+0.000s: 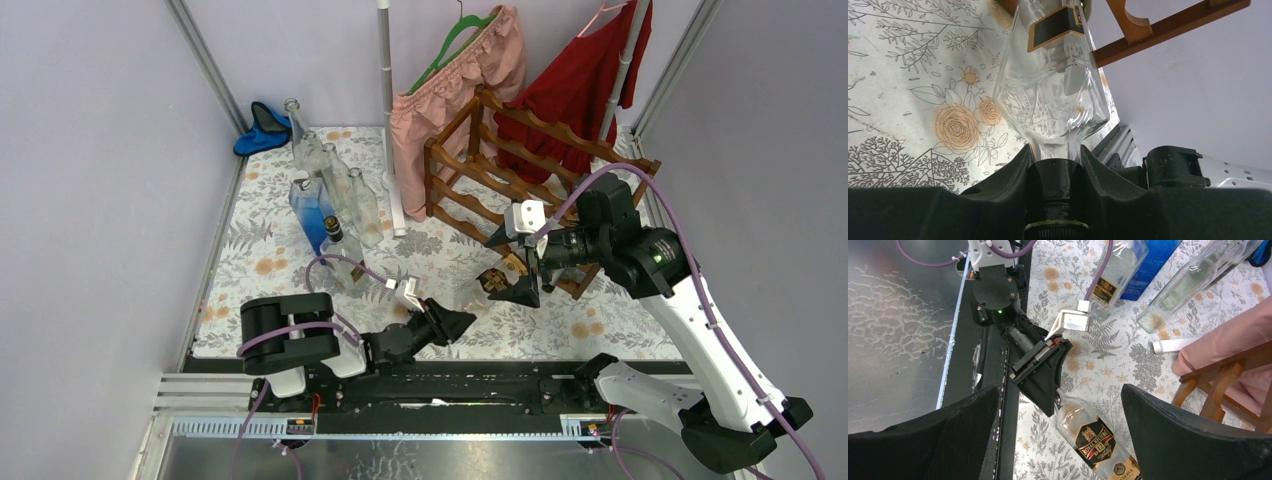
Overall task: Put the wine bottle on the wine rack
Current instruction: Place the wine bottle in the wine rack.
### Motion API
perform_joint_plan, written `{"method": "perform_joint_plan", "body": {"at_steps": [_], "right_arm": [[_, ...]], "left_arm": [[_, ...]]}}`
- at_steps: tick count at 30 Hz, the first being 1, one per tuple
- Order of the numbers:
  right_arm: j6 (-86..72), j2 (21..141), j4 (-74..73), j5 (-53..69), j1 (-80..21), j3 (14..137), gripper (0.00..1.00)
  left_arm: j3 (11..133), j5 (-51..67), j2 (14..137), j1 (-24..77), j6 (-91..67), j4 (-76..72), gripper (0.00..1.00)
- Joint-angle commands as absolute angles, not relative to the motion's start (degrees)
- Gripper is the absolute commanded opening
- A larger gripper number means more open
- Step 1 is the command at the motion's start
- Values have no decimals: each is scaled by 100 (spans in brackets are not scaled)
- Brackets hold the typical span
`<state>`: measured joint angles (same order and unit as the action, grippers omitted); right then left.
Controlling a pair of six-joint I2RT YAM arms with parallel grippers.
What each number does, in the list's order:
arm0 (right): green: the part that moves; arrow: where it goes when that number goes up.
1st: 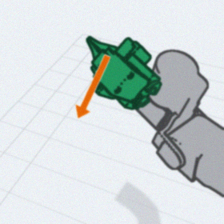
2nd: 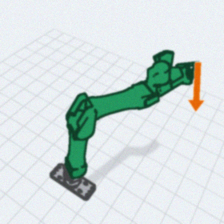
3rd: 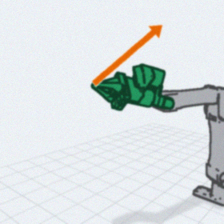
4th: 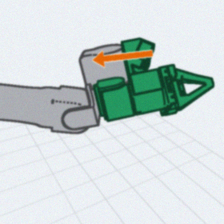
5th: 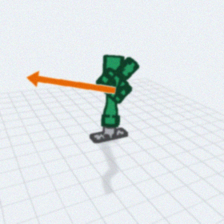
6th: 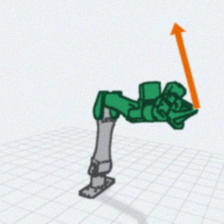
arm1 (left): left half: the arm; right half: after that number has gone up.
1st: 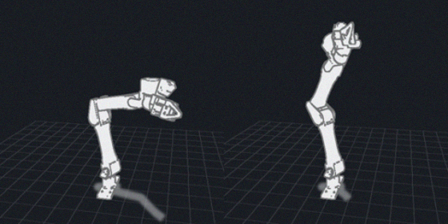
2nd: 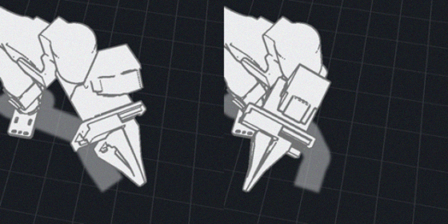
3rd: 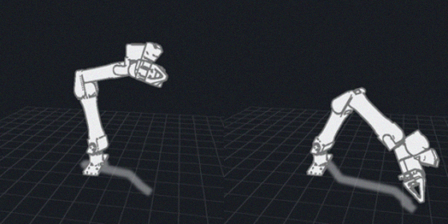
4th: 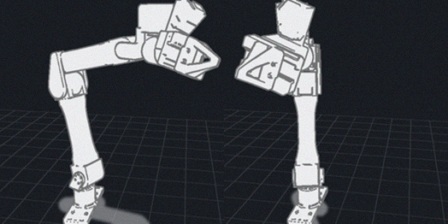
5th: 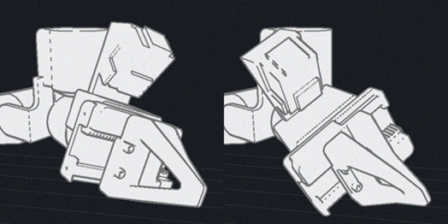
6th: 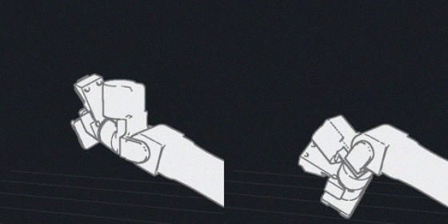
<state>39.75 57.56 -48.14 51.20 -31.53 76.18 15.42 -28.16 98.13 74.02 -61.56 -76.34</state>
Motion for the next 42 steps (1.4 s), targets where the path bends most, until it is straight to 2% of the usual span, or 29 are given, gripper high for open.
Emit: {"method": "perform_joint_plan", "body": {"at_steps": [1, 42], "right_arm": [[3946, 5653, -4727, 5409, -3114, 7647, 100], [3964, 5630, -4674, 5546, -3117, 7532, 100]], "left_arm": [[1881, -3164, 9727, 7314, -6303, -9229, 0], [1795, -3444, 9359, 7225, -6634, -9202, 0]]}}
